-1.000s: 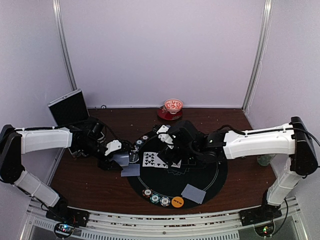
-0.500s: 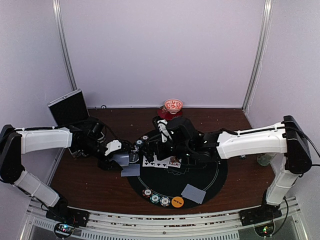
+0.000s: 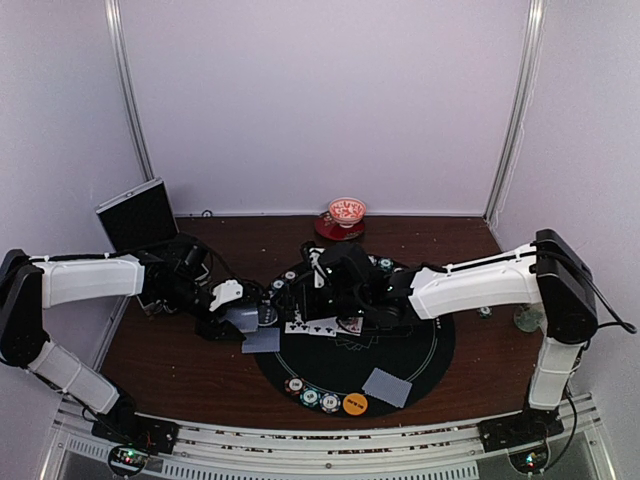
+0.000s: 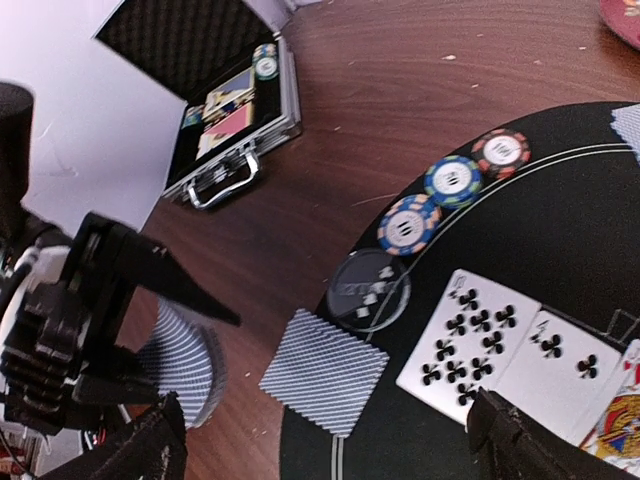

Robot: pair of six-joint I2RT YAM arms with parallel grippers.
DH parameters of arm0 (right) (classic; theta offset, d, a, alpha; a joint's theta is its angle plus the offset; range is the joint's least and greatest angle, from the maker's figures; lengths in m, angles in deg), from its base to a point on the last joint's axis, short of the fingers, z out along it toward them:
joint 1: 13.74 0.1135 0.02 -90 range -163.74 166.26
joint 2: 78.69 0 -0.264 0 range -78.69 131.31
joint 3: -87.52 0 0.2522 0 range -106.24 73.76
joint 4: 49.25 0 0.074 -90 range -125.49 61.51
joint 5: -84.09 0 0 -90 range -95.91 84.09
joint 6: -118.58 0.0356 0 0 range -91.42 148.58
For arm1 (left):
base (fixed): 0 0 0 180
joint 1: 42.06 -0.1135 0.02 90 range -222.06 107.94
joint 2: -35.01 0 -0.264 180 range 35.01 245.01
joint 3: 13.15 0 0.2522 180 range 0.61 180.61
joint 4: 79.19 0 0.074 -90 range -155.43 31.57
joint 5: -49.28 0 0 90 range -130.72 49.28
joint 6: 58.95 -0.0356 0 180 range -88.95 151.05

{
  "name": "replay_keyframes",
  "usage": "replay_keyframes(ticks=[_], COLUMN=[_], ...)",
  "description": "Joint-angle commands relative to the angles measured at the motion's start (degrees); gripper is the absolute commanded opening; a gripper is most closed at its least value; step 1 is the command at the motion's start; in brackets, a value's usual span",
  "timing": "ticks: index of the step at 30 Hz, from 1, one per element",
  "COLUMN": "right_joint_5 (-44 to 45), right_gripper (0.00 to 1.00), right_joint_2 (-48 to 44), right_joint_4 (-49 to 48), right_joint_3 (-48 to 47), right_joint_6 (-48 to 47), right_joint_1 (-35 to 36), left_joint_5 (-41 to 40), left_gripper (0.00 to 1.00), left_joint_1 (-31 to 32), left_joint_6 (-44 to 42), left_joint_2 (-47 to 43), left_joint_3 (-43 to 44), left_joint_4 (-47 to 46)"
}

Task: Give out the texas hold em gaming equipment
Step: Distribute the poker card in the community card area, then move the all-in button to the small blind area.

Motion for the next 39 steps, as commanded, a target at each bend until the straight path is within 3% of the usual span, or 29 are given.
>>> replay_keyframes(ticks=[1, 10, 19, 39], right_joint_5=[8.30, 22.32, 30.49, 30.71], right_gripper=[1.00, 1.00, 1.00, 1.00], right_joint_2=[-3.53, -3.09, 0.16, 9.68], right_joint_4=[4.12, 17.00, 22.10, 22.50], right_joint_3=[-0.72, 0.65, 2.12, -1.38], right_joint_6=[2.06, -2.46, -3.79, -1.83], right_joint_1=[-5.48, -18.26, -23.97, -27.04], left_joint_5=[1.36, 1.32, 1.26, 1.22], left_gripper=[0.58, 0.58, 0.58, 0.58], left_joint_1=[0.01, -0.01, 0.04, 0.01], left_joint_6=[-0.91, -0.87, -0.84, -1.05], left_joint_2=[-1.47, -1.45, -1.15, -1.09], left_joint_3=[-0.11, -0.11, -0.03, -0.17], left_joint_4=[-0.43, -0.35, -0.35, -0.35])
